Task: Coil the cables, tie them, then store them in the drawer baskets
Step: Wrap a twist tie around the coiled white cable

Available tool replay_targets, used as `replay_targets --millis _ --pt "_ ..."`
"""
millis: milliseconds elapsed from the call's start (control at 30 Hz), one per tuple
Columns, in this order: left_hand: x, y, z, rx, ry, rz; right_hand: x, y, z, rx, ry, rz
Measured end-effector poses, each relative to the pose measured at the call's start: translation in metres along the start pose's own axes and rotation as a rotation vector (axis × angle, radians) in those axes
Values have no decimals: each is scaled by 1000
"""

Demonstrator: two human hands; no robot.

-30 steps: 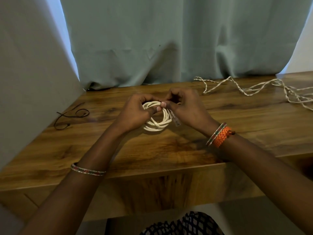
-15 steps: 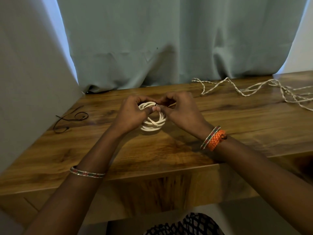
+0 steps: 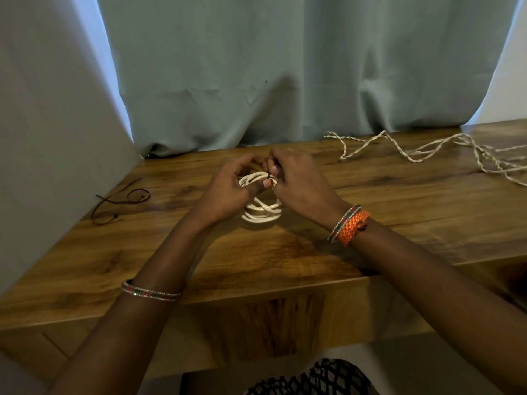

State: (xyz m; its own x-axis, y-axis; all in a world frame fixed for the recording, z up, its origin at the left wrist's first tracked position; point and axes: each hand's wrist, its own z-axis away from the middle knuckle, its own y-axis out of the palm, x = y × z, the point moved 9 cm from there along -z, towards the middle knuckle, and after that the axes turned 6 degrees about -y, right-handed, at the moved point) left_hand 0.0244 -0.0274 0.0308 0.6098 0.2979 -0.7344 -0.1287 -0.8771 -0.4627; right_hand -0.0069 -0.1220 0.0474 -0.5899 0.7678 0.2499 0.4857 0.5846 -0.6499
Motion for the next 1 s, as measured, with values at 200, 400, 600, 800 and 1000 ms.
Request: replay_targets --millis 200,400,600,800,1000 --pt "1 9 2 108 3 149 -8 6 -2 22 114 -17" --pt "12 12 1 163 -46 230 -33 11 1 20 362 -263" --pt "17 9 -2 162 -142 310 -7 6 -3 -40 97 -122" --pt "10 19 0 231 -117 295 -12 3 9 -172 164 -197" --pt "18 12 4 264 -249 187 -24 28 7 0 349 -415"
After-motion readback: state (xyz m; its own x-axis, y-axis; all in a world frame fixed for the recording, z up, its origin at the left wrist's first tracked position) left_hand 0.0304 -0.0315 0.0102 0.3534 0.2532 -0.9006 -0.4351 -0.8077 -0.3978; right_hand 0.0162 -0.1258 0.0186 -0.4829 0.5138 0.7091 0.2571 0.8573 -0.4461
